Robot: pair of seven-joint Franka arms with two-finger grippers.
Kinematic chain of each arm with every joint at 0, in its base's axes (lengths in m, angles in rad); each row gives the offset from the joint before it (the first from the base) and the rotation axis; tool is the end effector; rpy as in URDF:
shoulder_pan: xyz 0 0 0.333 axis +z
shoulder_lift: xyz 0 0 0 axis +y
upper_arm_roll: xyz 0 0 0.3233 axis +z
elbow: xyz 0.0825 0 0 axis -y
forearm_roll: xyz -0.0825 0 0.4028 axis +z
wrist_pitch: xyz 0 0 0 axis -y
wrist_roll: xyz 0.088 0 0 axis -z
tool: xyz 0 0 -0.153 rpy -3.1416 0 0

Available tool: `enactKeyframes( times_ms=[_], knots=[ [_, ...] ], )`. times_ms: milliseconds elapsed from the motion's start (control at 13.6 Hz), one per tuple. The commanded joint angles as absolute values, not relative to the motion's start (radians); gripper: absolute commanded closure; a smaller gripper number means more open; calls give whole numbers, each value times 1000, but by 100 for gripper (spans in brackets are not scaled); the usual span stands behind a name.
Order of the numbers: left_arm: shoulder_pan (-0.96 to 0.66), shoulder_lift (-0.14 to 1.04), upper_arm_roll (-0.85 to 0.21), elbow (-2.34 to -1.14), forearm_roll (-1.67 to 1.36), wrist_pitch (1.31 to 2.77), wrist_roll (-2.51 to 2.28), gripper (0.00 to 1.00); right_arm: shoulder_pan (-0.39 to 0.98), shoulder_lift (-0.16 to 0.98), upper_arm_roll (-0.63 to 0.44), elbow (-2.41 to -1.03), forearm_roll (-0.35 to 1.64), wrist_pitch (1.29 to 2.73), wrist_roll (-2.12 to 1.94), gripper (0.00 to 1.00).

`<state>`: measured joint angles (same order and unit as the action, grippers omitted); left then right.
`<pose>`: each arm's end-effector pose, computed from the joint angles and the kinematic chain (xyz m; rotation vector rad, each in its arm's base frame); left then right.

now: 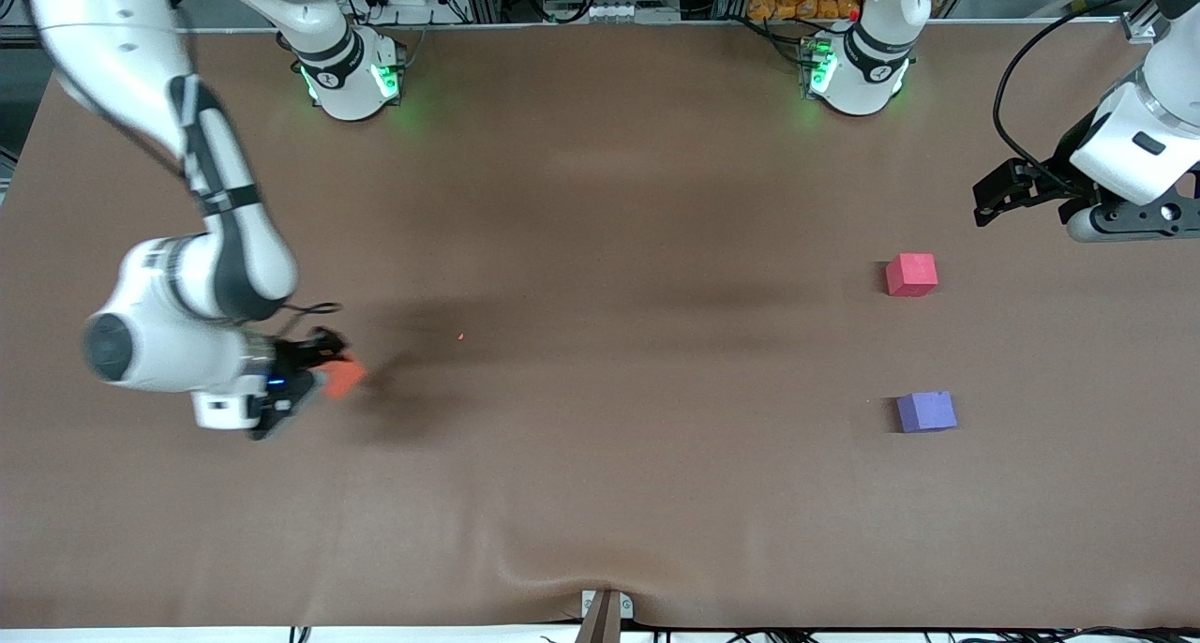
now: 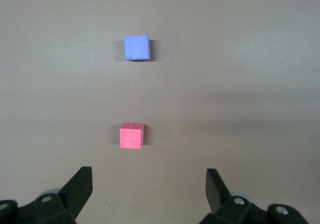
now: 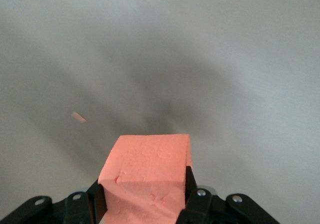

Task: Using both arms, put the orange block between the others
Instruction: 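Lift the orange cube and carry it toward the table middle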

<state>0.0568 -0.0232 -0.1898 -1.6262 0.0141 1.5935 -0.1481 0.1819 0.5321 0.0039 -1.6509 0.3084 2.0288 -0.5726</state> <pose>0.5620 -0.0741 0.5736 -3.1218 -0.0231 0.0113 0.6612 0.1544 0.2449 -2.7197 -0.8403 0.1416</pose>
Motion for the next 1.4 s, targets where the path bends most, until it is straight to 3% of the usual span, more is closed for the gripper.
enactKeyframes(
  times_ms=[0,221,516,1032,1180,1327],
  knots=[
    [67,-32,-193,-1634,-2,1603,-126,0,378,525,-12,-1643,421,2042,-228,71],
    [67,-37,-193,-1635,-2,1600,-126,0,544,563,-14,-1617,530,2193,125,70],
    [67,-38,-193,-1635,-2,1598,-126,0,705,667,-14,-1569,646,2402,304,67],
    [61,-32,-195,-1640,-2,1601,-126,0,795,758,-15,-1525,655,2418,311,48],
    [57,-26,-196,-1640,-2,1606,-127,0,792,759,-14,-1525,655,2418,311,35],
    [42,-11,-202,-1638,-2,1617,-133,0,790,752,-14,-1525,653,2416,313,2]
  ],
)
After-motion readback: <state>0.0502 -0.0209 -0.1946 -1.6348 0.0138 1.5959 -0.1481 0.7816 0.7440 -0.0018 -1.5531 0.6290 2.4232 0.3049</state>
